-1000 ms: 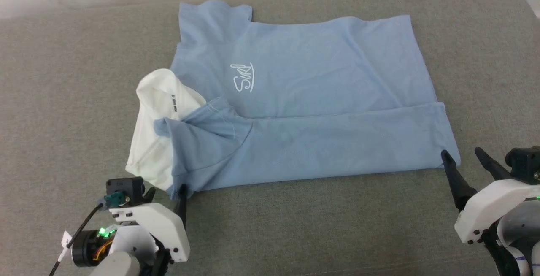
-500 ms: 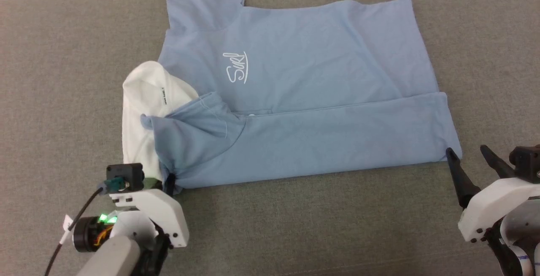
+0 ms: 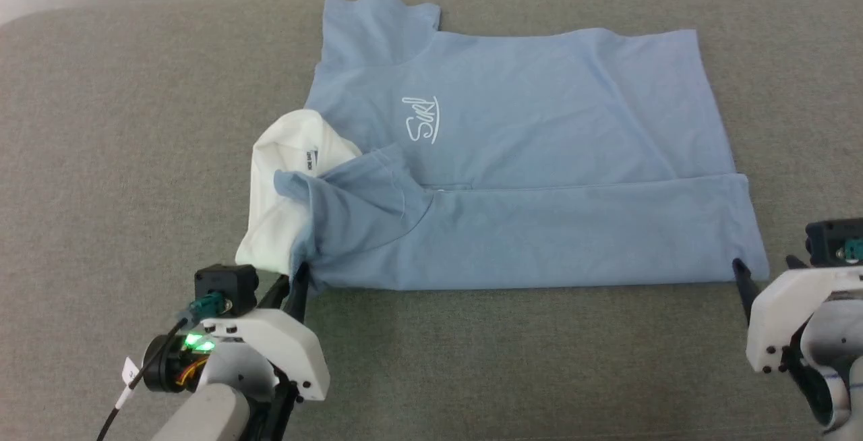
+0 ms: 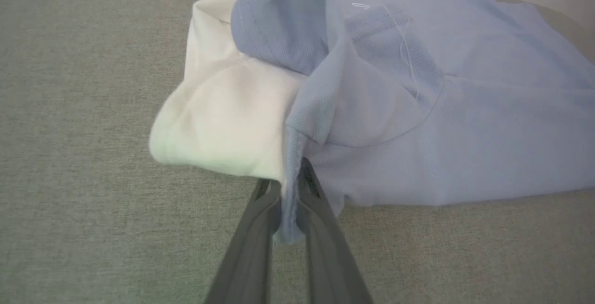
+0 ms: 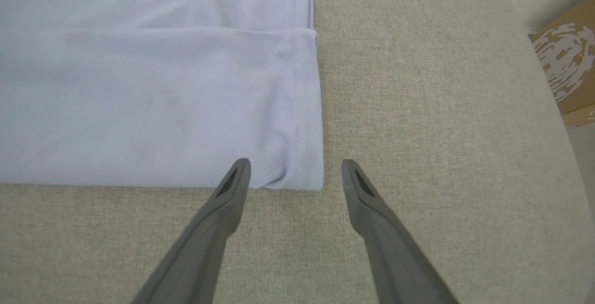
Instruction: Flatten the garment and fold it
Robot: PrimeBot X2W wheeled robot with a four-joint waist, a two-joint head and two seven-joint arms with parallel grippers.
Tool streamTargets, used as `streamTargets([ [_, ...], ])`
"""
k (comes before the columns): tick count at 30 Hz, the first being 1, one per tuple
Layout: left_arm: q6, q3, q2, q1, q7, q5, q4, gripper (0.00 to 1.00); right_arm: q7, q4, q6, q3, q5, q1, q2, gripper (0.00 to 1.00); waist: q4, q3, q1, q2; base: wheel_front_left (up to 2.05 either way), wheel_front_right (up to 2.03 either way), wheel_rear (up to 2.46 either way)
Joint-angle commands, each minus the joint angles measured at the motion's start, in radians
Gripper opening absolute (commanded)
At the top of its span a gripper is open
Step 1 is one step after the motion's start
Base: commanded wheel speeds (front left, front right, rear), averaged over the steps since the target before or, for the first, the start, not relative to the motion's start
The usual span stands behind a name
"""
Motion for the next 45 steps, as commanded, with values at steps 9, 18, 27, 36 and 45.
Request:
streamTargets([
  [9, 0.022, -0.016, 0.013, -0.022, 0.006, 0.039, -0.087, 0.00, 0.036, 0.207, -0.002, -0.041, -0.072, -0.137, -0.002, 1.00, 0.045, 0.071, 0.0000, 0.0000, 0.00, 0.00, 0.00],
  [18, 0.016, -0.015, 0.017, -0.026, 0.005, 0.031, -0.060, 0.00, 0.025, 0.308, -0.002, -0.034, -0.049, -0.141, 0.010, 0.00, 0.058, 0.052, 0.0000, 0.0000, 0.00, 0.00, 0.00],
  [27, 0.013, 0.005, 0.066, 0.045, 0.042, -0.018, -0.062, 0.00, 0.016, 0.187, -0.002, -0.039, 0.005, -0.040, -0.020, 0.00, 0.073, -0.073, 0.0000, 0.0000, 0.00, 0.00, 0.00],
  [36, 0.024, -0.030, 0.093, 0.193, 0.107, -0.066, -0.091, 0.00, 0.149, 0.013, -0.002, -0.079, 0.059, 0.171, -0.032, 0.00, 0.082, -0.141, 0.0000, 0.0000, 0.00, 0.00, 0.00],
  [45, -0.028, -0.081, 0.037, 0.215, 0.091, -0.089, 0.026, 1.00, 0.148, 0.049, -0.002, -0.101, 0.066, 0.237, -0.014, 0.78, 0.076, -0.146, 0.0000, 0.0000, 0.00, 0.00, 0.00],
])
